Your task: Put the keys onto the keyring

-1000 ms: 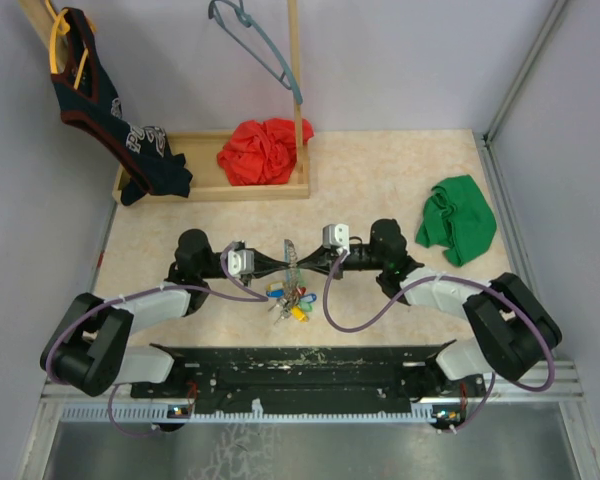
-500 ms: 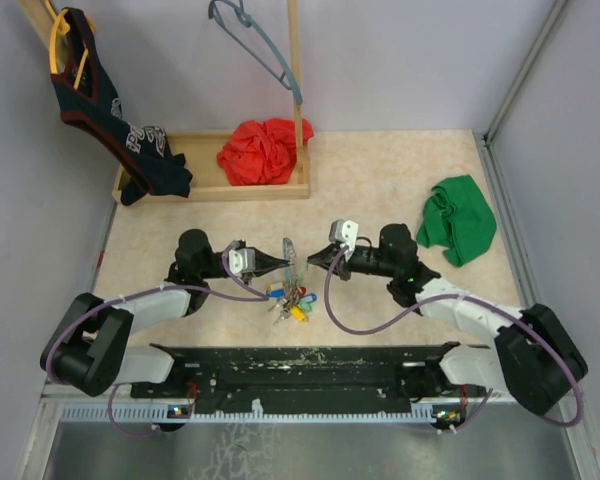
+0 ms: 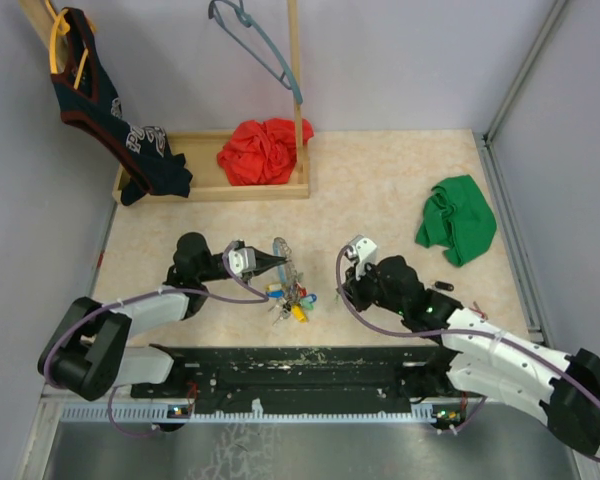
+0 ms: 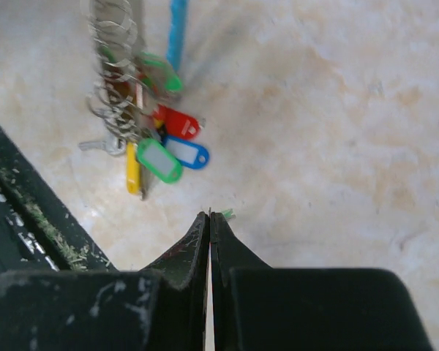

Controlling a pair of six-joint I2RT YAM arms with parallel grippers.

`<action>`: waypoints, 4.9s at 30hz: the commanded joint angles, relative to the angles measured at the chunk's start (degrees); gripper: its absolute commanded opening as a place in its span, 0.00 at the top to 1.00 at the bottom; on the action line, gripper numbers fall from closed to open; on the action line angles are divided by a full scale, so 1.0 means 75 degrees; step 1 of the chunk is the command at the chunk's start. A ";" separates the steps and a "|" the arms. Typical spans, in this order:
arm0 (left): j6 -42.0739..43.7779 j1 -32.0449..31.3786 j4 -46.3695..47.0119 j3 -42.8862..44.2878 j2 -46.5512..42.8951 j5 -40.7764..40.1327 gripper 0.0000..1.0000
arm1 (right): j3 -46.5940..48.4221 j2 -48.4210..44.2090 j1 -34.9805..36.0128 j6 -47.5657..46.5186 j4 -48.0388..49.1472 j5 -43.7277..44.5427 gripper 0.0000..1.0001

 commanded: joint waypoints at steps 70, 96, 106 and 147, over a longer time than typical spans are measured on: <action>-0.0166 0.0105 0.0290 -0.0262 -0.0500 -0.0739 1.00 | 0.6957 0.8129 -0.0103 0.1346 -0.6120 0.3032 0.67; -0.0233 0.0118 0.0312 -0.0251 -0.0465 -0.0670 1.00 | 0.6861 0.8060 -0.0112 0.1404 -0.6252 0.3361 0.89; -0.0244 0.0114 0.0306 -0.0250 -0.0471 -0.0684 1.00 | 0.6755 0.7851 -0.0080 0.1683 -0.5877 0.3577 0.67; -0.0295 0.0131 0.0391 -0.0273 -0.0470 -0.0642 1.00 | 0.5199 0.6333 -0.0470 0.1203 -0.4529 0.2678 1.00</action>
